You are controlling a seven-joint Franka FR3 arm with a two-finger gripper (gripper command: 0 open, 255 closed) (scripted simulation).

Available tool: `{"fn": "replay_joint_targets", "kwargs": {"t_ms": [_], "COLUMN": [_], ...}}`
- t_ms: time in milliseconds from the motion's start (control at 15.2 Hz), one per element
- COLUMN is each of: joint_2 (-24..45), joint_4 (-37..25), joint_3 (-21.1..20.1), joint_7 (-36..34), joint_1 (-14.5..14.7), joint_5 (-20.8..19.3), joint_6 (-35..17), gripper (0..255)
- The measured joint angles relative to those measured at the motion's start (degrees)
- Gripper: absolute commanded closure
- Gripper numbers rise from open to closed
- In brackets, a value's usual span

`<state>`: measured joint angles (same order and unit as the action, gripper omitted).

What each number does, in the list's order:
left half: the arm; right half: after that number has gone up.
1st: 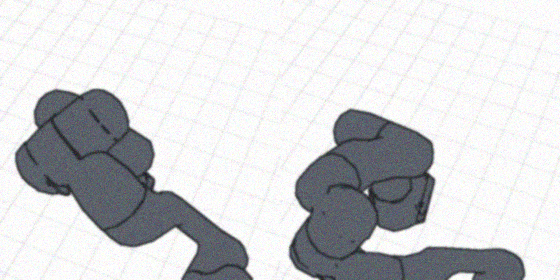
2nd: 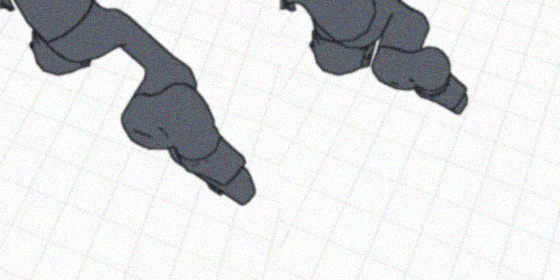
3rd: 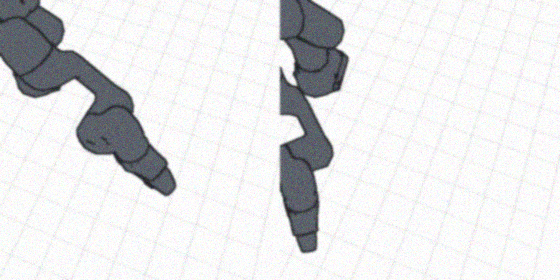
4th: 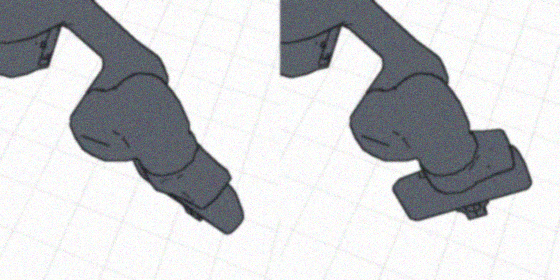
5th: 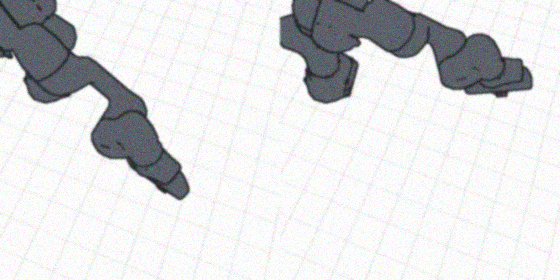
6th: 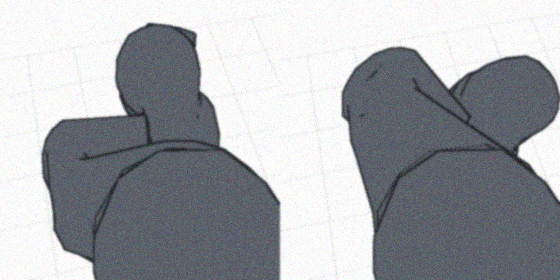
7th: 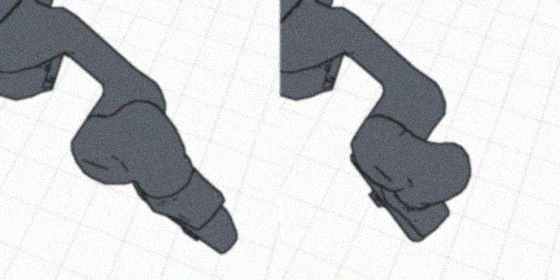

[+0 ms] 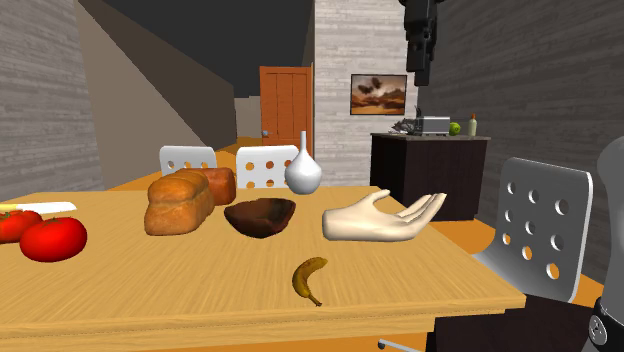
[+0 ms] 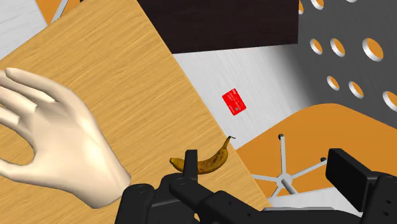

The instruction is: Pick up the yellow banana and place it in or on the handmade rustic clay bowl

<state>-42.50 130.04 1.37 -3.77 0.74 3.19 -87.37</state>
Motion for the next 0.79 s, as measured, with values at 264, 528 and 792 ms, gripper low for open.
{"fn": "replay_joint_targets", "kwargs": {"t_ms": [264, 528, 792], "joint_2": [1.9, 6.0, 11.8], "joint_4": [2.3, 6.3, 8.6], "joint_3": [0.1, -0.1, 0.0], "joint_7": [-1.0, -3.3, -5.1], "joint_1": [-0.4, -0.9, -1.3], "joint_5": [0.7, 2.5, 4.4], "joint_6": [-3.7, -11.0, -18.4], "gripper": [0, 0, 0]}}
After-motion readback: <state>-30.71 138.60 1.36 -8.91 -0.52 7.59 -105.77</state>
